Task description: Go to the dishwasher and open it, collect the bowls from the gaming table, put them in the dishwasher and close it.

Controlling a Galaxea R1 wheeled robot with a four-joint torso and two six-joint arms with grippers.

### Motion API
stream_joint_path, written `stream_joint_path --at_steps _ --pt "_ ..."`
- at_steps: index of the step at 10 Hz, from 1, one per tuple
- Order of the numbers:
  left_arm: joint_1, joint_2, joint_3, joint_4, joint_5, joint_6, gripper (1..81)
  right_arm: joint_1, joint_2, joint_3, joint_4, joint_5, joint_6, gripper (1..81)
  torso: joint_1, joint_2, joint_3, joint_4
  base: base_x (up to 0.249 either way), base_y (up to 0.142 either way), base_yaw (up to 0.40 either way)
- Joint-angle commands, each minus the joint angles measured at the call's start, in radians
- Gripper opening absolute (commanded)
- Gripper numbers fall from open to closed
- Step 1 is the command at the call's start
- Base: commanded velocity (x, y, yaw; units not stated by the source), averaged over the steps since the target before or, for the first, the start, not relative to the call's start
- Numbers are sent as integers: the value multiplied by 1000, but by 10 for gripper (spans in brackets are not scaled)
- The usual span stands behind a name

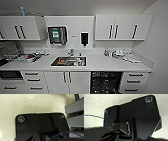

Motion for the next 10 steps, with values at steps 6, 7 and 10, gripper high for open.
stream_joint_path --at_steps 6,7,10 --pt "-48 -17 10 14 49 7 811 57 -2 -46 10 -51 3 811 0 0 0 0 0 0 203" --pt "-47 -20 8 10 46 7 811 58 6 -50 8 -51 3 811 0 0 0 0 0 0 203" --pt "-47 -23 11 4 46 6 811 49 14 -86 -7 -56 0 811 0 0 0 0 0 0 203"
